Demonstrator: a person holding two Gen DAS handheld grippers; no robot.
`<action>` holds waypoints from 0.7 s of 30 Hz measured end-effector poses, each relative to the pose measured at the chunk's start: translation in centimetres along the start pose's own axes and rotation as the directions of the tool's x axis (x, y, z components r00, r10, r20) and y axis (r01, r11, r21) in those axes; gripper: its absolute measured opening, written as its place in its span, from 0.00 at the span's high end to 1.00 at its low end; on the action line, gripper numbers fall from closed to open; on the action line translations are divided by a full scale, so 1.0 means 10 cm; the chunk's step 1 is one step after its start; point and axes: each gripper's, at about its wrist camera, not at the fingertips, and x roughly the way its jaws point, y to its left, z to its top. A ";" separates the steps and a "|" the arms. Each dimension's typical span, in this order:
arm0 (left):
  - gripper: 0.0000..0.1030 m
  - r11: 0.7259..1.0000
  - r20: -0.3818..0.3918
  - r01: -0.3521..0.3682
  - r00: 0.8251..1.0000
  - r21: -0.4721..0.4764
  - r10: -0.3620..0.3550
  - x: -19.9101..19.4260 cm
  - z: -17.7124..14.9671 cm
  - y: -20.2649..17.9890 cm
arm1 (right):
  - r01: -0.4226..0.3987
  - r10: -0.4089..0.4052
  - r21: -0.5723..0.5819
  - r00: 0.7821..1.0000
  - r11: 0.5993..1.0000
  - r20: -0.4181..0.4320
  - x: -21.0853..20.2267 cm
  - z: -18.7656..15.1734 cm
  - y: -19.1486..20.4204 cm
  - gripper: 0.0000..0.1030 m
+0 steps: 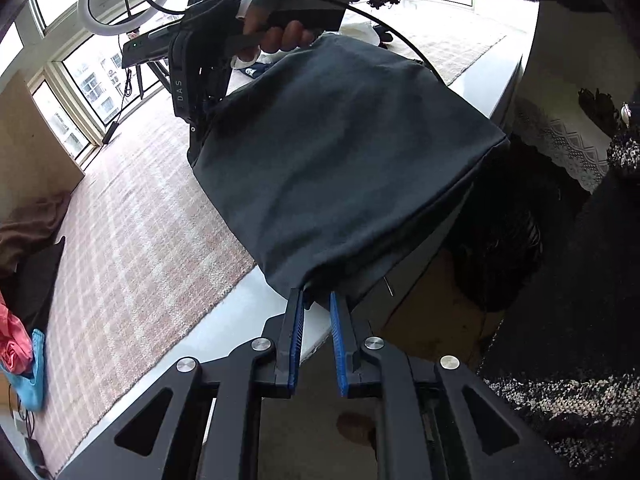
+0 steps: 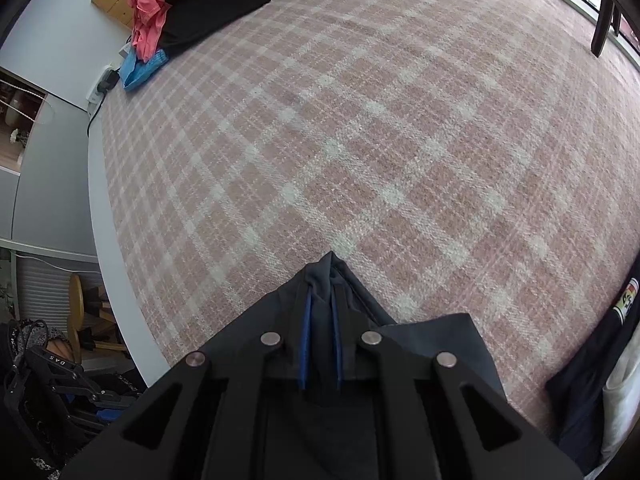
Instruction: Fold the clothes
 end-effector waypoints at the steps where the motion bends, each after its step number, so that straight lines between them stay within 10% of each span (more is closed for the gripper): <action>1: 0.86 1.000 -0.001 -0.005 1.000 0.007 0.005 0.01 0.01 0.00 | 0.000 0.000 0.000 1.000 1.000 0.000 0.00 -0.01 0.01 0.91; 21: 0.91 1.000 -0.021 -0.015 1.000 0.005 0.015 0.00 0.03 -0.02 | -0.002 0.002 -0.010 1.000 1.000 -0.008 -0.01 0.03 0.02 0.90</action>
